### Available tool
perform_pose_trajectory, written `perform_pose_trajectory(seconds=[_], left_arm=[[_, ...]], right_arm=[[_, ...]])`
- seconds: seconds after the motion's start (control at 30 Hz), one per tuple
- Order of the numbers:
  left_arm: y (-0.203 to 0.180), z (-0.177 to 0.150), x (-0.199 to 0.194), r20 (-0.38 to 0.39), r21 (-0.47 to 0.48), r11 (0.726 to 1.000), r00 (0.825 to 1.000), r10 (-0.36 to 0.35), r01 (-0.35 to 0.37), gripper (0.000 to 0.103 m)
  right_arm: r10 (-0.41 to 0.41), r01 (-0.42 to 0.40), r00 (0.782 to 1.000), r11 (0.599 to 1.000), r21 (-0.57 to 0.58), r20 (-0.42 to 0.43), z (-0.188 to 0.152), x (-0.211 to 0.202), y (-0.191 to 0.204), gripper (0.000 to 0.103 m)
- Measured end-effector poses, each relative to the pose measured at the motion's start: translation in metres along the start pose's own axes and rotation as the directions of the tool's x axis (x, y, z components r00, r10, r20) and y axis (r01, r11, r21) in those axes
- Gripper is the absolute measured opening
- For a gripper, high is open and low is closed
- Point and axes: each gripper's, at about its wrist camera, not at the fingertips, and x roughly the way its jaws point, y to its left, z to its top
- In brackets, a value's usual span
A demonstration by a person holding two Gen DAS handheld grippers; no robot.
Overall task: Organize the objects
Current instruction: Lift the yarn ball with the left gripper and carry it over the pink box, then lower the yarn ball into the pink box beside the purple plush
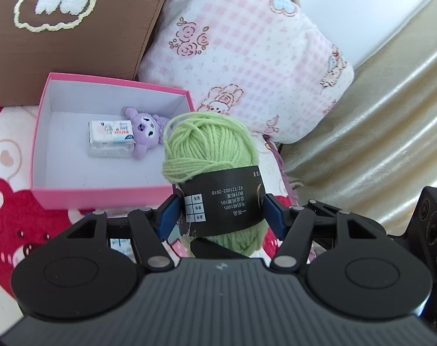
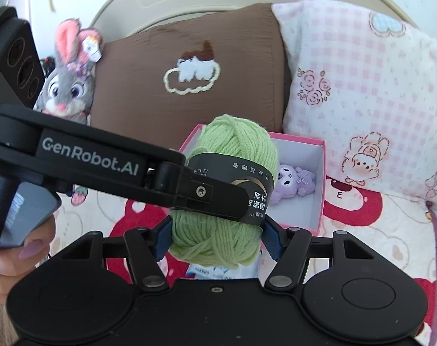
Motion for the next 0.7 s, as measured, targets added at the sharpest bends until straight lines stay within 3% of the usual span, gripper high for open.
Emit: perform_pose_trajectory(seconds=[0.37, 0.7], left_arm=[[0.026, 0.042, 0.076, -0.064, -0.02, 0.999, 0.997, 0.046, -0.048, 0.061], [0.056, 0.051, 0.125, -0.079, -0.084, 0.996, 0.997, 0.008, -0.014, 0.062]], right_arm=[[0.065, -0.057, 0.997, 0.98, 0.189, -0.033, 0.015, 0.069, -0.056, 0.068], [0.044, -0.03, 0.997, 0.976, 0.215, -0.064, 0.012, 0.111, -0.082, 0.068]])
